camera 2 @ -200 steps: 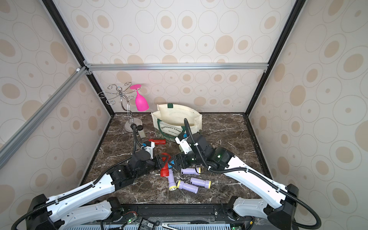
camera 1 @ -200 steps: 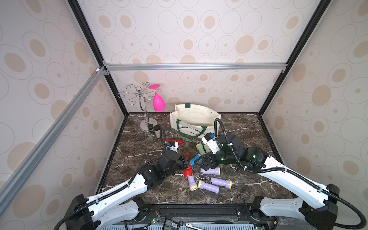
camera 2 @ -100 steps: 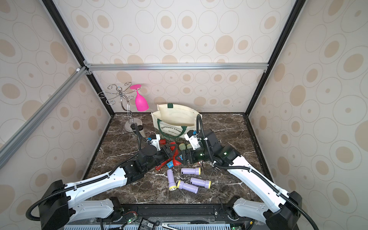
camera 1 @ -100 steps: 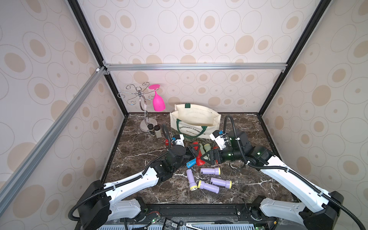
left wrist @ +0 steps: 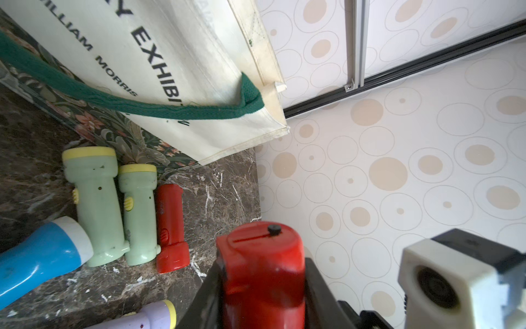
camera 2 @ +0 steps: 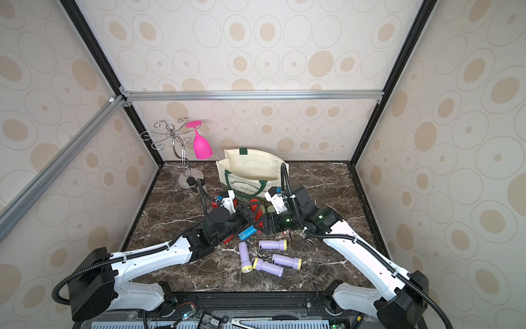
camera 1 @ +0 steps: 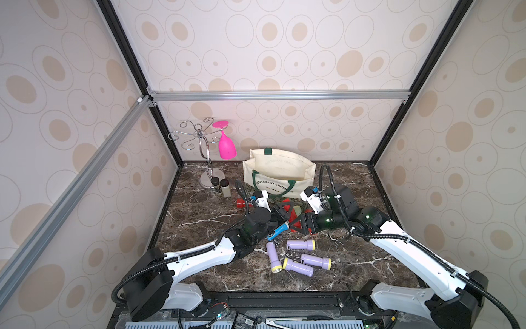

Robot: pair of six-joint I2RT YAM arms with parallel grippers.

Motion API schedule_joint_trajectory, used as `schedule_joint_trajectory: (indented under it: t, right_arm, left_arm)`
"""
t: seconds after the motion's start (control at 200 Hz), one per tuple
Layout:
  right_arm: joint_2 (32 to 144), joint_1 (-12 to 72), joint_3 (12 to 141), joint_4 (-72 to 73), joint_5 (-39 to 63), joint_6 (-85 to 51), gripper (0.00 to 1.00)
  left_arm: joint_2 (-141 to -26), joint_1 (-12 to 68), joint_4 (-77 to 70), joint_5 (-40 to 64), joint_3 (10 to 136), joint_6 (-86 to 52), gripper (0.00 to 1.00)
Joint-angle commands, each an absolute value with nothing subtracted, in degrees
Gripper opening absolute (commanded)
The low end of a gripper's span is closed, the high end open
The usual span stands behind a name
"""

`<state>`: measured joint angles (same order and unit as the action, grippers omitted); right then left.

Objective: Put the flashlights into the tote bags
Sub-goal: Pick up the flashlight from the center of the board.

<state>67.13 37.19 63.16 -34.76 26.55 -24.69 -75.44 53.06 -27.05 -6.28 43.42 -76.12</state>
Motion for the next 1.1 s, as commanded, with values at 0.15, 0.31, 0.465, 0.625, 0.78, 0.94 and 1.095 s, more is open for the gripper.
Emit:
schedule_joint_trajectory:
  t: [0.15,0.31,0.465,0.625,0.78,0.94,1.095]
  right_arm:
    - [69.6,36.9,65.6,-35.5,26.4,-23.8,0.72]
    - [70.4,36.8,66.4,-35.7,26.9,-23.1,0.63]
    - [70.3,36.8,66.4,-35.1,26.4,-23.0,0.53]
    - [70.1,36.7,65.8,-35.0,27.2,-23.4,0.68]
    - [69.3,36.7,64.4,-33.9,27.3,-24.2,0.74]
    - [68.8,36.7,63.4,-34.1,27.7,-24.5,0.67]
    - [67.9,36.7,61.7,-33.2,28.7,-25.3,0.66]
  left_arm:
    - [-76.8,53.5,-33.9,-5.6,45.4,-78.0,0.06]
    - [-77.7,53.6,-35.0,-5.6,45.8,-78.1,0.06]
    - [-77.8,53.8,-34.2,-6.1,46.2,-77.9,0.06]
    - [-77.7,54.0,-34.5,-6.6,45.9,-78.0,0.06]
    - [-77.8,54.1,-34.6,-6.6,45.8,-77.9,0.06]
    - [-77.2,54.1,-34.6,-6.9,45.5,-77.9,0.05]
    - [-76.1,54.1,-34.7,-7.9,44.9,-78.0,0.05]
